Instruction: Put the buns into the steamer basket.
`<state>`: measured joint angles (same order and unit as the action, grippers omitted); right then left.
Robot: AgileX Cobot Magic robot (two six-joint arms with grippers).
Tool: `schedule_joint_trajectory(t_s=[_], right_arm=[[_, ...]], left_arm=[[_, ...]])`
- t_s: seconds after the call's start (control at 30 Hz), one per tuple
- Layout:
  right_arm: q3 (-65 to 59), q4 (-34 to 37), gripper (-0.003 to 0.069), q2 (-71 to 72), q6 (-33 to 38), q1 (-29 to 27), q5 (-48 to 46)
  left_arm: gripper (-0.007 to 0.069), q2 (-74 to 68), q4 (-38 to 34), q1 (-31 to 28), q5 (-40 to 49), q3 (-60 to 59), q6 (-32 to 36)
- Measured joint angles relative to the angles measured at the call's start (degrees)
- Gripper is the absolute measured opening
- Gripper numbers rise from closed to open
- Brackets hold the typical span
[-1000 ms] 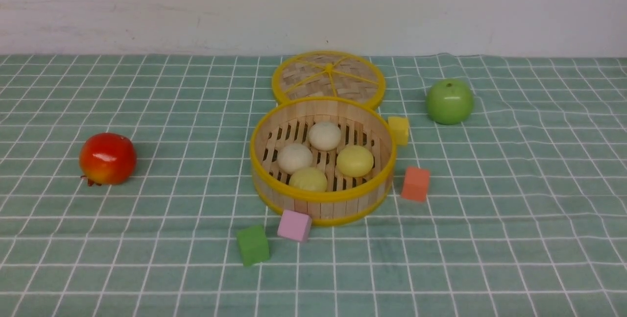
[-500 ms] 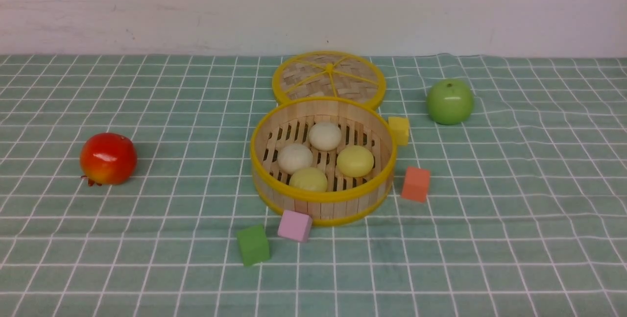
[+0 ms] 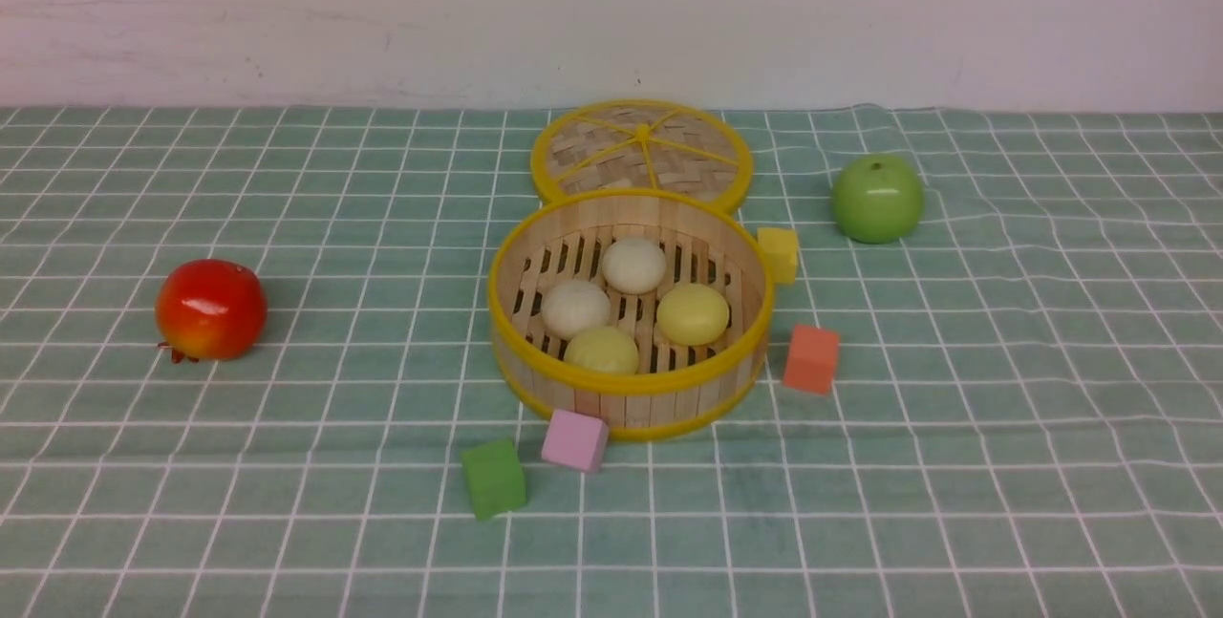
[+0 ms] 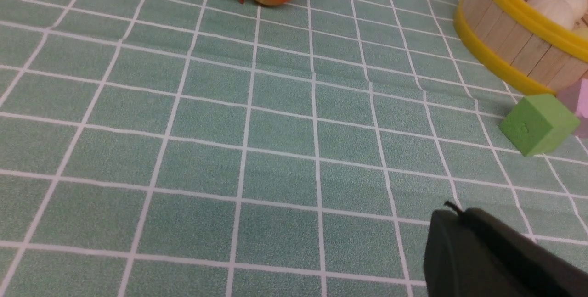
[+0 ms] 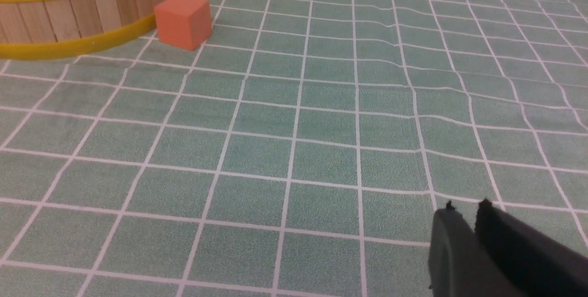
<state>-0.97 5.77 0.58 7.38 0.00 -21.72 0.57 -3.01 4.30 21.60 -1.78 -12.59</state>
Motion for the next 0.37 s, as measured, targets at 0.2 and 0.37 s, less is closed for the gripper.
schedule_joint_trajectory(t_s=[0.2,0.37], right_arm=[[0.0,0.0,0.0088,0.0,0.0,0.0,0.0],[0.0,0.0,0.0096,0.0,0.0,0.0,0.0]], left_arm=[[-0.0013,0.0,0.0,0.0,0.0,0.0,0.0],[-0.0013,0.0,0.0,0.0,0.0,0.0,0.0]])
